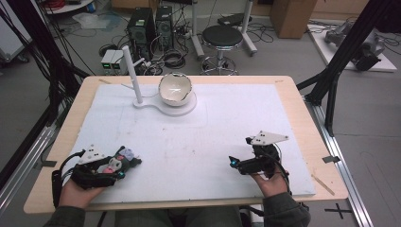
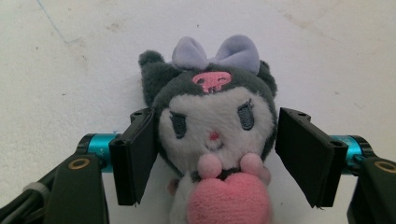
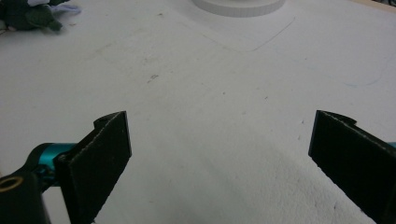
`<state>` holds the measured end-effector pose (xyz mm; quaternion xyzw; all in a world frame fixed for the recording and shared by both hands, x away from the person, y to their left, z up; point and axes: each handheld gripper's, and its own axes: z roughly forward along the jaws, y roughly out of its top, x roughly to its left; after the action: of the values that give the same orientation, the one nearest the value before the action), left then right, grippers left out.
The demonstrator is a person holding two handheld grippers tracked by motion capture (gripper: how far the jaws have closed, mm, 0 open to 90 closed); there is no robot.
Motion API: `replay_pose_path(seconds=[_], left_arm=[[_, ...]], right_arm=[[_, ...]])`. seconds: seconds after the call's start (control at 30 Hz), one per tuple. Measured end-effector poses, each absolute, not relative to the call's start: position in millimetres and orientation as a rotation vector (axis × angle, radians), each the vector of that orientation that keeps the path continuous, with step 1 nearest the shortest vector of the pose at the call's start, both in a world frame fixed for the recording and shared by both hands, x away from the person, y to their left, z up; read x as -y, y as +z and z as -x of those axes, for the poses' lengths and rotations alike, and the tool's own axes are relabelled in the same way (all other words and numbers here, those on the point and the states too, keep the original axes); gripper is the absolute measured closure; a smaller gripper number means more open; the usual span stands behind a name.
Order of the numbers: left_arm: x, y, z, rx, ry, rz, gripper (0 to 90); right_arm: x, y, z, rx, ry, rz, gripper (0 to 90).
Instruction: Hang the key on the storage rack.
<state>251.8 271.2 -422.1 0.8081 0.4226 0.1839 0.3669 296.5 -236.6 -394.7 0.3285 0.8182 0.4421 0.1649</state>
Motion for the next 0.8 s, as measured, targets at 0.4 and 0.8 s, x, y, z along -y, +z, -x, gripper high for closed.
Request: replay_pose_path(seconds=[0.4,0.8], left_arm=[[-271,-424,-254,-1.103,0.492,-2.076,38.7],[-269,-414,-250,-1.073,0.508,-2.013,41.5]], right_arm=[[237,-395,-296,-2.331,1.261,-0.948,4.8],[238,-397,-299,-2.337,1.263,-0.945,4.8]])
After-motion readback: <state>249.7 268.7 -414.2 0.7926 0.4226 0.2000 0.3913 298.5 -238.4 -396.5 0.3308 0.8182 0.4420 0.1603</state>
